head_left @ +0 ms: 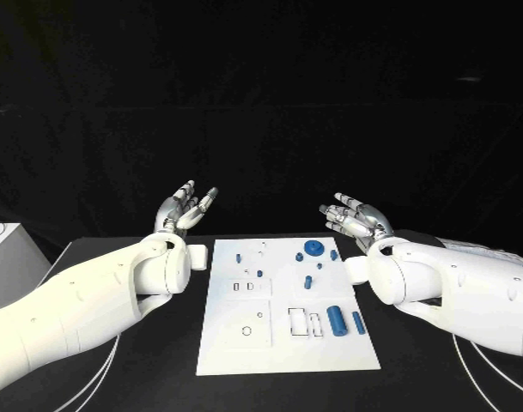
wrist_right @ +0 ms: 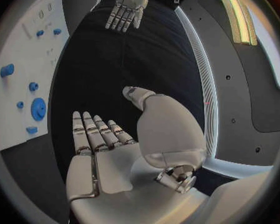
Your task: Assemble the parts on the task board
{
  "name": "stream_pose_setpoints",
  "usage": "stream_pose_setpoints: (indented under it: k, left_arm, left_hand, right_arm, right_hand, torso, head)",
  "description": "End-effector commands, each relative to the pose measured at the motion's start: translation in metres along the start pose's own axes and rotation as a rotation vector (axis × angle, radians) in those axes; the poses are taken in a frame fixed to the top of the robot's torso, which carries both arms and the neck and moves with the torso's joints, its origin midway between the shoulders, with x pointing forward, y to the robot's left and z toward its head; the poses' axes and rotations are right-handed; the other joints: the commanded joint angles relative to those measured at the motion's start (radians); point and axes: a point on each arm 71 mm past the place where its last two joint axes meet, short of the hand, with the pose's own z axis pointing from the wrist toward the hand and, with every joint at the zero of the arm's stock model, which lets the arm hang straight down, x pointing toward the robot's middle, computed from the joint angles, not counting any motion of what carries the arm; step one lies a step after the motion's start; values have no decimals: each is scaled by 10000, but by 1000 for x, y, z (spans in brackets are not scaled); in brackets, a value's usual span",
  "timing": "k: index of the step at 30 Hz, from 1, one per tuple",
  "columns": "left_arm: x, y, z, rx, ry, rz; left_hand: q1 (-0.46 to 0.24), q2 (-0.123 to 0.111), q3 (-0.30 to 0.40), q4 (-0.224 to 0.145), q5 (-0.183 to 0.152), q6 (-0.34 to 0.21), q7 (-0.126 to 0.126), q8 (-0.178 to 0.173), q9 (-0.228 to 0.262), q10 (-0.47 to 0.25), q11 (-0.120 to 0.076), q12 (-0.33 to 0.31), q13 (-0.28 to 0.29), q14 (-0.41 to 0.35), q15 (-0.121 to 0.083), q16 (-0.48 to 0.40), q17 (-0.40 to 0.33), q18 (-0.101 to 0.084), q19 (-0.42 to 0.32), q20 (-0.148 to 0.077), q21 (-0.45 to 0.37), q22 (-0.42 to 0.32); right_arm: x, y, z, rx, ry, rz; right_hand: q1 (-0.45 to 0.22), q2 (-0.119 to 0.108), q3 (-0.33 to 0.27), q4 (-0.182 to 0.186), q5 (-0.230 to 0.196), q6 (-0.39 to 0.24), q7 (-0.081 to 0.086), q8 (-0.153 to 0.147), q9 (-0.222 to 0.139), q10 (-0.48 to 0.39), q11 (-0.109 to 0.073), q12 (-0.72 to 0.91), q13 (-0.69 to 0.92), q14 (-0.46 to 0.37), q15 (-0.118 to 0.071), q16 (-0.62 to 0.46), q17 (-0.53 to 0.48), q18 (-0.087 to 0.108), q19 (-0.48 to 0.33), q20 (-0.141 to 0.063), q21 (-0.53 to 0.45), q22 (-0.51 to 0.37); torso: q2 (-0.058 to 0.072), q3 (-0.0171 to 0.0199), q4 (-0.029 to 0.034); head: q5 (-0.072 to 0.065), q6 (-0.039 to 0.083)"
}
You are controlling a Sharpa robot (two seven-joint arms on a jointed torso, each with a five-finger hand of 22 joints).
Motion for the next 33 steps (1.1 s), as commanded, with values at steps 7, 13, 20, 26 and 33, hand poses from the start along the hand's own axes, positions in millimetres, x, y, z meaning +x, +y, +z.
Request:
stream_pose_setpoints:
  k: [7,13,20,26,33]
  left_arm:
    - [2,-4,0,133,1700,-66]
    - [-5,-12,-6,441,2080,-185]
    - [-5,-26,-16,642,2967,-217]
    - [0,-44,-26,917,3877,15]
    - [5,-65,-37,1219,4409,97]
  left_hand:
    - [366,203,191,71,59,1243,1217,344,207,1419,516,261,162,1790,196,441,287,232,921,223,281,118]
    - [556,78,748,46,37,4636,1233,1324,802,6409,634,875,460,6411,-298,1638,993,809,4611,193,1314,411]
    - [678,-343,1471,-36,-12,7317,790,2329,1390,9414,-107,1169,546,8838,-1140,2654,2201,863,6704,-578,2259,641]
    - [1254,-879,1584,-458,-68,7726,479,2495,1731,10490,-506,778,502,10084,-1748,4809,4369,783,7862,-1321,4002,1599]
    - [1234,-1019,1686,-413,-70,7771,445,2392,1985,10827,-579,522,540,9735,-1866,6875,6224,785,7319,-1441,5903,2903]
  right_arm:
    - [-11,8,9,-898,1594,-3109]
    - [-19,16,12,-1615,1684,-5360]
    - [-24,32,15,-2839,1743,-8566]
    - [-26,43,19,-3382,1887,-11103]
    - [-22,47,24,-3295,1941,-13280]
  right_hand:
    - [1459,-419,535,-1088,-477,4080,1377,1196,954,5632,-464,747,347,5000,-671,1149,671,980,4548,25,1058,403]
    - [2467,-759,630,-2053,-1275,6567,911,2004,1393,7655,-1041,920,326,6901,-1399,1825,960,1032,6342,-692,2075,747]
    - [2614,-590,-384,-2248,-1309,7615,560,2108,1342,9168,-1561,707,326,8879,-2151,2476,1446,973,7260,-1552,4167,1993]
    - [2199,-874,-474,-2038,-823,7988,333,1656,1095,9755,-1864,311,349,11075,-2689,4391,3112,1052,8315,-2051,6765,3619]
    - [1622,-1582,219,-1447,-345,8162,285,1344,1073,9396,-1871,320,394,11431,-2631,9370,7642,635,9836,-1993,9723,6989]
  torso:
    - [54,-14,-23]
    - [205,-56,54]
    - [449,-113,239]
    - [679,-187,411]
    - [962,-290,608]
  head:
    - [12,-345]
    - [-123,-394]
    - [-327,-380]
    - [-531,-342]
    - [-725,-266]
